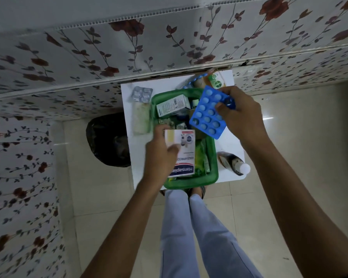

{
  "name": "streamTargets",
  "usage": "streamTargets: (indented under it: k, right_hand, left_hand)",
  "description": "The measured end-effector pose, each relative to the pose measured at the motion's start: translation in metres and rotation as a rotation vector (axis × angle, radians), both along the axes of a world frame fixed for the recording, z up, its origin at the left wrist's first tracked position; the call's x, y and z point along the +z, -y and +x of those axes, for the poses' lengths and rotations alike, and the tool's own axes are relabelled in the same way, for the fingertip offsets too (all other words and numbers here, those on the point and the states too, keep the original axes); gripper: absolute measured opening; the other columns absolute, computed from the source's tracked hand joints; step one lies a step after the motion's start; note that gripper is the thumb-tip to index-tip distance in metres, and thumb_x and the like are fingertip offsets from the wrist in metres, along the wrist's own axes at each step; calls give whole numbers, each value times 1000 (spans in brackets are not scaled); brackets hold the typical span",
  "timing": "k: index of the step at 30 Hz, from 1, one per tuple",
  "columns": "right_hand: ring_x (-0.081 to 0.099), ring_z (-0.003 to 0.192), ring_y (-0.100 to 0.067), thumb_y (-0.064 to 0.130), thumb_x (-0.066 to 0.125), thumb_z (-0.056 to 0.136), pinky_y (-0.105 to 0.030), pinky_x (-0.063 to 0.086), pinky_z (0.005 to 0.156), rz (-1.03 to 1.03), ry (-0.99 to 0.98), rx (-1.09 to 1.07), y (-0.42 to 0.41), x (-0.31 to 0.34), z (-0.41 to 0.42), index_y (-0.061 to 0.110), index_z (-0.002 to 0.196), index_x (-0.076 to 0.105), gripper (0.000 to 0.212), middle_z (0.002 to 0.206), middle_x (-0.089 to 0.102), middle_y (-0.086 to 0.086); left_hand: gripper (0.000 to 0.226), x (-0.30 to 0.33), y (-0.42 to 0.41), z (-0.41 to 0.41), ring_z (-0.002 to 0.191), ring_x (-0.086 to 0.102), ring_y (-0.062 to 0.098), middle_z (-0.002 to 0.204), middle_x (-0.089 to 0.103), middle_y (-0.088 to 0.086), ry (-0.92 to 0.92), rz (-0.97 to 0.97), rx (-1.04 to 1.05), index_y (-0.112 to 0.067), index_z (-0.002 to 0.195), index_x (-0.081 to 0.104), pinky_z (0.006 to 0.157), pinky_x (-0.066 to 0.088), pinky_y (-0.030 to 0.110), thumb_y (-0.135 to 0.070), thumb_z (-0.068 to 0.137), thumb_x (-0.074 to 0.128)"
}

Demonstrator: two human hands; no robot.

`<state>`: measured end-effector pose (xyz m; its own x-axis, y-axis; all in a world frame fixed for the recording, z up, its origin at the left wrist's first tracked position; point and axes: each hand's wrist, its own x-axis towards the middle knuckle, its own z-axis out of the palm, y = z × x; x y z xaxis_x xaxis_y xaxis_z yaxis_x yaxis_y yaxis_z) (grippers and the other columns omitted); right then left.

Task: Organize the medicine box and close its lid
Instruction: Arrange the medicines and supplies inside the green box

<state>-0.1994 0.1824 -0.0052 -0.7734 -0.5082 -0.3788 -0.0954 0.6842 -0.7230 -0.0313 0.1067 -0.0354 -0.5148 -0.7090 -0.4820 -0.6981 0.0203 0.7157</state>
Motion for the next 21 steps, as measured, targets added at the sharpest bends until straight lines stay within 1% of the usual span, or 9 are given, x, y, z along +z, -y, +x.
streamTargets:
  k: [2,4,7,9,10,12,15,18,21]
  right_hand:
    - [49,84,-15,13,51,87,-2,37,52,15,-10,55,3,0,3,21,110,58,26,96,54,3]
    - [49,82,-15,13,51,87,0,36,51,40,-39,122,8,-2,5,23,110,59,27,96,54,2]
    - [49,80,-15,10,50,87,-11,35,53,66,-67,213,18,-7,11,23,112,59,29,95,56,-3]
    - [49,78,-14,8,49,87,-19,37,64,89,-91,260,27,-10,16,22,113,59,31,97,61,-7]
    - [48,78,-13,8,48,87,-22,39,67,89,-102,274,33,-12,18,21,114,58,32,100,64,-7]
    - [49,79,-13,7,48,87,-23,40,68,79,-121,289,43,-13,19,19,114,58,32,103,66,-7]
    - [54,81,-18,5,49,85,-26,42,65,65,-93,334,57,-17,17,17,111,59,30,104,66,-12]
    - [57,94,-22,5,53,83,-23,41,72,157,-46,554,64,-25,24,14,111,62,31,110,65,-12]
    - [59,106,-28,10,55,84,-30,47,89,212,-89,626,63,-28,35,12,117,59,33,117,65,-14]
  left_hand:
    - [53,-8,-12,-6,81,58,18,96,58,3,23,14,-105,-15,125,39,57,36,8,5,79,59]
    - [54,-15,-21,-7,102,57,27,116,51,11,103,-31,-229,-9,126,40,69,36,9,8,78,57]
    - [47,-16,-26,-3,117,49,35,131,39,19,190,-191,-339,-2,124,44,89,43,32,5,79,58]
    - [52,-11,-21,0,125,44,34,136,42,20,119,-266,-336,-3,128,45,96,42,34,8,78,52]
    - [53,-8,-15,1,123,48,32,133,48,18,86,-296,-315,-4,127,49,95,43,32,11,76,49]
    - [48,0,0,5,100,62,31,111,65,17,29,-334,-205,-5,110,63,83,46,30,13,70,46]
    - [39,9,28,13,76,66,26,87,71,14,-84,-304,93,-6,93,68,74,48,28,8,71,40]
    - [35,-5,59,17,87,65,29,97,68,14,-38,-228,261,-6,99,64,81,50,33,7,79,38]
    - [33,-35,84,19,108,58,30,122,59,17,187,-162,181,-4,118,56,91,44,30,-4,86,50]
